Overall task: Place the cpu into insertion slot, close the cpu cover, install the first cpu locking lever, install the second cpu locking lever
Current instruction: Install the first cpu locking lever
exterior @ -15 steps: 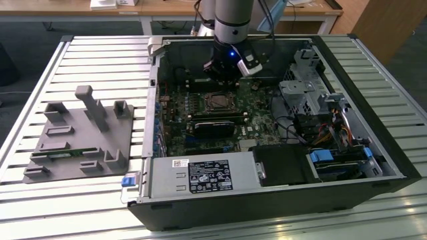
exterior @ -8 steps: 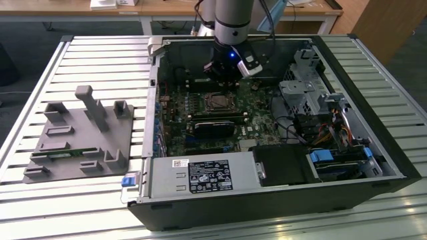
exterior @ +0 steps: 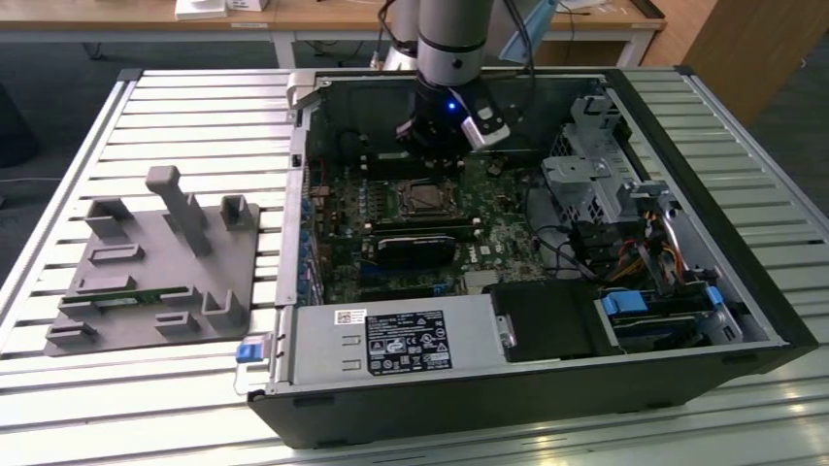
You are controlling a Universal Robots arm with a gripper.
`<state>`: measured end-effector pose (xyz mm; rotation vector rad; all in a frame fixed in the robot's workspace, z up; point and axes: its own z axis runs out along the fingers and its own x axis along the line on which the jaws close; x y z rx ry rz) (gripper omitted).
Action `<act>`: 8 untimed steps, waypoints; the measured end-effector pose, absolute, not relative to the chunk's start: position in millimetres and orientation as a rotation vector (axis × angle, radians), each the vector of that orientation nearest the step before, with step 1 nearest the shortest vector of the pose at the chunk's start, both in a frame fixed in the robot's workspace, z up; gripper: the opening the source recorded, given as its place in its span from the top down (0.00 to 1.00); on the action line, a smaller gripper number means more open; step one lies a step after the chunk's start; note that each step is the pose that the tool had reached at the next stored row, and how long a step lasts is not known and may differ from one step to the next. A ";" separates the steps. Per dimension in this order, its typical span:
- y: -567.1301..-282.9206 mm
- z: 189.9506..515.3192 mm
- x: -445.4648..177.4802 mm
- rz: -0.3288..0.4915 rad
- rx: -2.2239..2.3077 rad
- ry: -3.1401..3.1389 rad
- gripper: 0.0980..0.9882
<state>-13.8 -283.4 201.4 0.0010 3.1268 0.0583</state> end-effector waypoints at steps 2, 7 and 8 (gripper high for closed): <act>-283.4 201.8 -13.7 0.058 0.001 3.127 0.99; -283.3 200.2 -13.7 0.030 0.001 3.127 0.99; -283.3 199.8 -13.7 0.025 0.001 3.128 0.99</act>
